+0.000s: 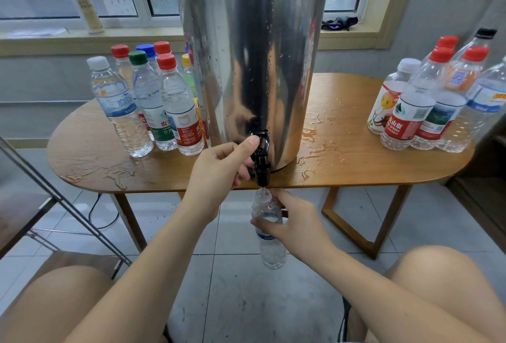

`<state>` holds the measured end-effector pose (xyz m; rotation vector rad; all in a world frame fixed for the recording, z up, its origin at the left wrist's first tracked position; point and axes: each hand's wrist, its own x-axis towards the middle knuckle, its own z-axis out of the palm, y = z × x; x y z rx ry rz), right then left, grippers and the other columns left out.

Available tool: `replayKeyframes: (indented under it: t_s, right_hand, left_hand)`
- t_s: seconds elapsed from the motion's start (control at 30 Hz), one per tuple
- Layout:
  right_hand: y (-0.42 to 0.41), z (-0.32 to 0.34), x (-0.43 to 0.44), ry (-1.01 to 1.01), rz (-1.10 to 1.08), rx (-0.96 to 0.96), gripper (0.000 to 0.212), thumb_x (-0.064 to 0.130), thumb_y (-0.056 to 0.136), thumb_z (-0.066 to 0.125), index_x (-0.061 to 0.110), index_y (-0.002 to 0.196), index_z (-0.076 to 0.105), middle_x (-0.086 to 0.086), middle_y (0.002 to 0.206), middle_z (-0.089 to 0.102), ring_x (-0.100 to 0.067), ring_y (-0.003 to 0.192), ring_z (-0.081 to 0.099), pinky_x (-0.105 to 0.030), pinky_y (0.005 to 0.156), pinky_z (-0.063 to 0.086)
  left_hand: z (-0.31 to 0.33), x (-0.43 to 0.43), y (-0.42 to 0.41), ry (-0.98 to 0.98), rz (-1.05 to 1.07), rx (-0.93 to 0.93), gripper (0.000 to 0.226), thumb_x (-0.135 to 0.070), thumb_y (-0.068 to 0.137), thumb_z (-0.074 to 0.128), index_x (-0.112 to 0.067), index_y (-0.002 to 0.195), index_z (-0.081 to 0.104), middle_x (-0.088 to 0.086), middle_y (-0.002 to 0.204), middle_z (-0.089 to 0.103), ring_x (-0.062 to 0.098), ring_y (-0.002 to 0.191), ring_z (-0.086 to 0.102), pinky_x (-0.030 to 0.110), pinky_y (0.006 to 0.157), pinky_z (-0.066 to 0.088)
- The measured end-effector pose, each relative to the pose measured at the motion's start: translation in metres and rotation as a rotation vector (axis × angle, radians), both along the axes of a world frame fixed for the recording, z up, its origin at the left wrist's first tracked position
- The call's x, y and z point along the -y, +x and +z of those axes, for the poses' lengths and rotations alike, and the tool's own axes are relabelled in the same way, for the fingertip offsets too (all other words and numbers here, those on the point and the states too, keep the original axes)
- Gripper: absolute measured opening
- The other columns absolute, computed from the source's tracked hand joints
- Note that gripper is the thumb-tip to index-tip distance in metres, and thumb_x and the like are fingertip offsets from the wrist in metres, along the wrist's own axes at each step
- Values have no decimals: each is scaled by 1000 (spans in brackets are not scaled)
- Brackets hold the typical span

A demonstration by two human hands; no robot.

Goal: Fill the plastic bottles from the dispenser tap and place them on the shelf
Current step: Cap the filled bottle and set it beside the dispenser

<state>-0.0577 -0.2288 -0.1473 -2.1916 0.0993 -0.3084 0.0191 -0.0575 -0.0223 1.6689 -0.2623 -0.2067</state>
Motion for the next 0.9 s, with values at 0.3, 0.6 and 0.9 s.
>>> replayKeyframes:
  t_s: [0.3, 0.6, 0.9]
  right_hand:
    - [0, 2, -1, 2, 0, -6, 59, 59, 82, 86, 39, 134, 64, 22, 119, 71, -2, 110, 67, -31, 95, 59]
    - [0, 2, -1, -3, -1, 6, 57, 58, 82, 86, 40, 132, 64, 23, 116, 71, -2, 109, 66, -31, 93, 58]
    - [1, 0, -1, -3, 0, -11, 59, 62, 82, 85, 40, 132, 63, 22, 119, 71, -4, 110, 67, -35, 95, 60]
  left_hand:
    - [1, 2, -1, 1, -11, -19, 52, -62, 96, 72, -13, 79, 74, 5, 63, 63, 17, 64, 56, 22, 62, 47]
    - [0, 2, 0, 3, -10, -14, 52, -61, 98, 70, -12, 79, 73, 7, 64, 64, 15, 62, 56, 17, 56, 46]
    - [-1, 1, 0, -1, -16, -17, 53, -63, 97, 70, -13, 79, 73, 9, 65, 65, 15, 61, 56, 18, 56, 46]
